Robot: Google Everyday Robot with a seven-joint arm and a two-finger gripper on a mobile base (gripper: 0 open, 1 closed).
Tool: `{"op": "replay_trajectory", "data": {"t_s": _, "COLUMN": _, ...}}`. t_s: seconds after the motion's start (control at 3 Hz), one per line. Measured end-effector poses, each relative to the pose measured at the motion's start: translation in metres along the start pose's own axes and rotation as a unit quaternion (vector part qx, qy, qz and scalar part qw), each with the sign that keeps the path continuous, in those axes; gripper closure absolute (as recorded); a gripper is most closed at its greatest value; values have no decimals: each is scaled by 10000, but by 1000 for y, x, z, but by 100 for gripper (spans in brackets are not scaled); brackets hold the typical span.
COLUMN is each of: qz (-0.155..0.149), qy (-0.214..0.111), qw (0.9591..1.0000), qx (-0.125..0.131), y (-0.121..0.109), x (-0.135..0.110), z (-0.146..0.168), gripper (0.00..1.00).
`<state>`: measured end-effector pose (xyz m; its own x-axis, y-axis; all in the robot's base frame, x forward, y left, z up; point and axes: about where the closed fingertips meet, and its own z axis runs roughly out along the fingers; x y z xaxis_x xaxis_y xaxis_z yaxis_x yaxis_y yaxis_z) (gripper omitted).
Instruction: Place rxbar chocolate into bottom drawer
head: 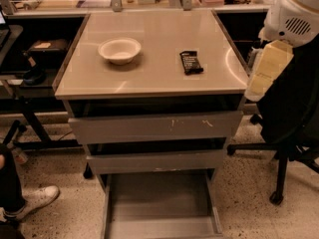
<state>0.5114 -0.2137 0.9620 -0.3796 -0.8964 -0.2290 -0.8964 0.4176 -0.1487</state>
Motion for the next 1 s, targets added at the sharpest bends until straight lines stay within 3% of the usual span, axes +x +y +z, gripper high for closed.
{"op": "replay_trajectory", "data": {"t_s": 0.33, "qz": -152, "qy": -58, "qw": 9998, "qx": -116, "y": -8, "x": -14, "z": 2, "gripper": 0}}
{"op": "replay_trajectory", "data": {"t_s": 1.0, "qz": -101, "qy": -205, "qw": 9997, "qx": 94, "y": -18, "x": -30, "z": 11, "gripper": 0}}
